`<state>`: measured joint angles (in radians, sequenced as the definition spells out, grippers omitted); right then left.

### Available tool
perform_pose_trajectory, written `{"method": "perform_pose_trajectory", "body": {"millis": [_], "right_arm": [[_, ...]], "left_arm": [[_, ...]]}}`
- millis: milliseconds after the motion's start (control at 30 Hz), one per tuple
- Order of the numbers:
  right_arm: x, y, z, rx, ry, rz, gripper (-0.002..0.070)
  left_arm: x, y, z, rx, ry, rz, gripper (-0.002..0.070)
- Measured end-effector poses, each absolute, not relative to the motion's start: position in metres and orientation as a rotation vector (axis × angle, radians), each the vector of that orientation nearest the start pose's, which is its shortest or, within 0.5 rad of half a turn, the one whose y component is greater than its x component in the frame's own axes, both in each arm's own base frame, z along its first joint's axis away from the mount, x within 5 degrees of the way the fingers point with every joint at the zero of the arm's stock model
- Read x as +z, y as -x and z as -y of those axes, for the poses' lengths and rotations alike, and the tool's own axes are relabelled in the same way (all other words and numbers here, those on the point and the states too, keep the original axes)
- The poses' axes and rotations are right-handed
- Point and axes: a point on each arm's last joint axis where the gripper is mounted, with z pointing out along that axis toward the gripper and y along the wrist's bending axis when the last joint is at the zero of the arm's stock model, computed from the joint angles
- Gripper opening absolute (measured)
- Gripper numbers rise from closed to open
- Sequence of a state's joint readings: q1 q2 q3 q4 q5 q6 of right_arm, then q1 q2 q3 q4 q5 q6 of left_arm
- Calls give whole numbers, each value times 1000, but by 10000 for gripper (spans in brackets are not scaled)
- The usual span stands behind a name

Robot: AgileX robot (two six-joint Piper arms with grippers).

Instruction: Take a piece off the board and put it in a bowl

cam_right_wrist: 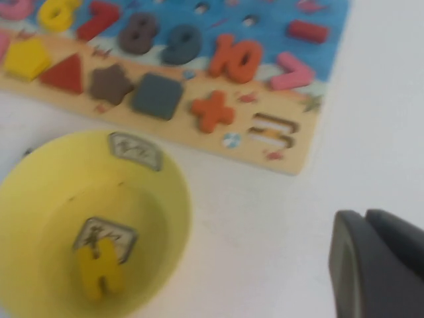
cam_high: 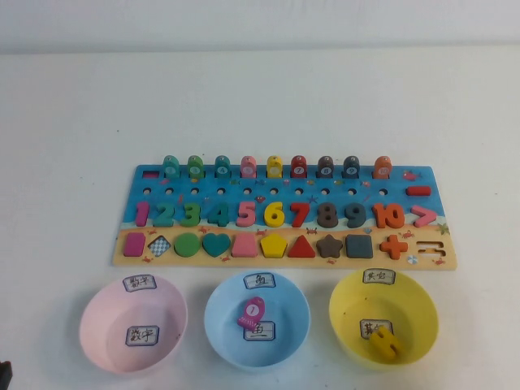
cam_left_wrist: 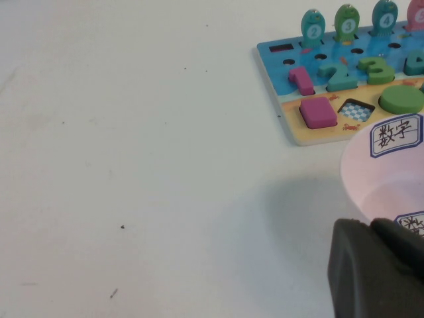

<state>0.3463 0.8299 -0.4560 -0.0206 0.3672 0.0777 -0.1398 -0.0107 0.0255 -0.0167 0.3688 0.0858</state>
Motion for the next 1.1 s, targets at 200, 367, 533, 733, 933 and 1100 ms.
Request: {"method": "perform_pose_trajectory", "body": {"millis": [200,367,533,733,933,1100], "right_arm": [[223,-109,-24,177,159,-1978,-17],[206,-88,-12,136,74,-1839,-17],[196,-74,-7,113,36,-1755,-17],[194,-63,-6,136,6,-1659,-17],[193,-57,-6,149,-3,-1642,-17],[191,-56,-6,148,-2,-1660,-17]], "left_arm": [[172,-52,8,-54,-200,-1857,-5],[172,-52,8,-54,-200,-1857,-5],[172,-52,8,-54,-200,-1857,-5],[172,-52,8,-54,-200,-1857,-5],[172,-52,8,-54,-200,-1857,-5],[172,-52,8,-54,-200,-1857,-5]]}}
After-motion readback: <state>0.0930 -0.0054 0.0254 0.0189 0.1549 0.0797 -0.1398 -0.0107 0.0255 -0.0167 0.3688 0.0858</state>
